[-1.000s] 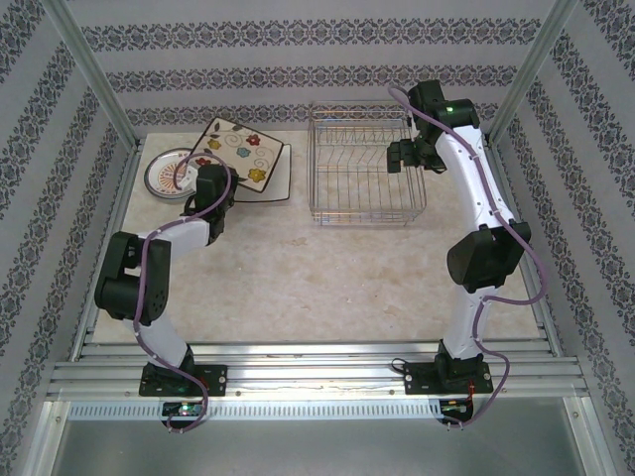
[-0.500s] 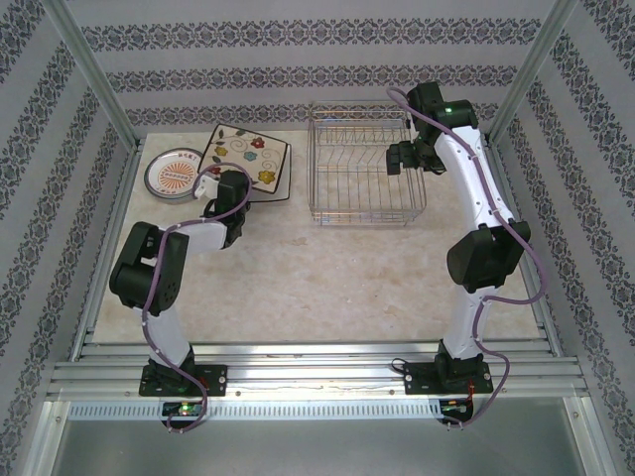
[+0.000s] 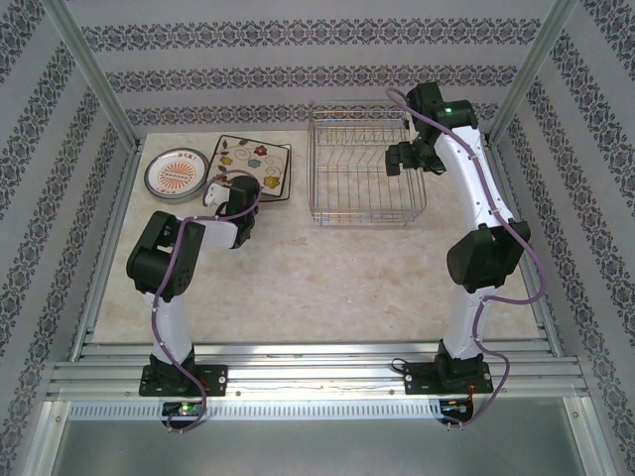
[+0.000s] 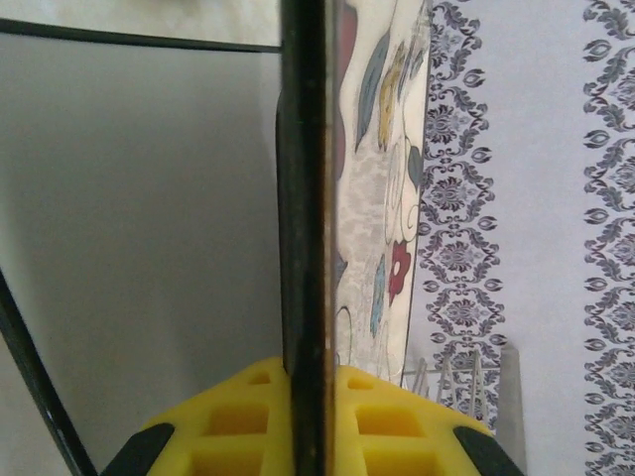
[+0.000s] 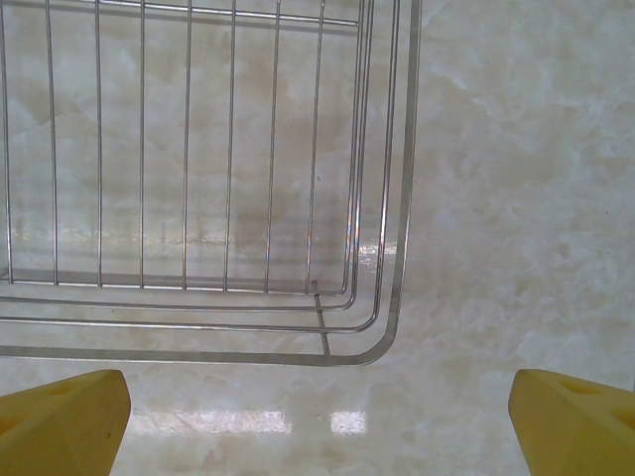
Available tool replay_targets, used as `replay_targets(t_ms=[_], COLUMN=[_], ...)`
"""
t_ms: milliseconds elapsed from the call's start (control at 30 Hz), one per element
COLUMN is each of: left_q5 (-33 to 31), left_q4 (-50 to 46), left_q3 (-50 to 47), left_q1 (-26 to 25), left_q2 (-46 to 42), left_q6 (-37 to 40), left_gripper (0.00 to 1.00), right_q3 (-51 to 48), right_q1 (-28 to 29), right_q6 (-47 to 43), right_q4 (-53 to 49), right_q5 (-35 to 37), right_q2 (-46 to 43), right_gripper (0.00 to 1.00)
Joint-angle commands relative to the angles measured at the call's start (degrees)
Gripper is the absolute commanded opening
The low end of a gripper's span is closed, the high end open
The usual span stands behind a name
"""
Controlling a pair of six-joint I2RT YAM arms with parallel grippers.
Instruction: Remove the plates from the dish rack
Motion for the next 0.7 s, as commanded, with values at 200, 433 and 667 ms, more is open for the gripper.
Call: replay_targets(t_ms=[200,433,667], left_q5=[-5.76,-6.19,-5.49], left_q4=[12.99,11.48,10.36], left_q3=[4.55,4.90,6.49], left_q1=[-1.12,-1.58,-1.67], left_q2=[-1.37,-0.36,1.38], left_q6=[-2.00,-3.44,-4.72], left_gripper=[0.00,0.00,0.00], right_q3=[-0.42,-0.67,-1.61], right_q1=[0.71,0.83,0.83], right_q6=[-1.11,-1.28,-1.20], right_q4=[-1.34,-1.21,-0.87], right_q5=[-0.92,-1.03,-1.09], right_q2=[0.87,0.83,0.49], right_gripper=[0.98,0.98,0.98])
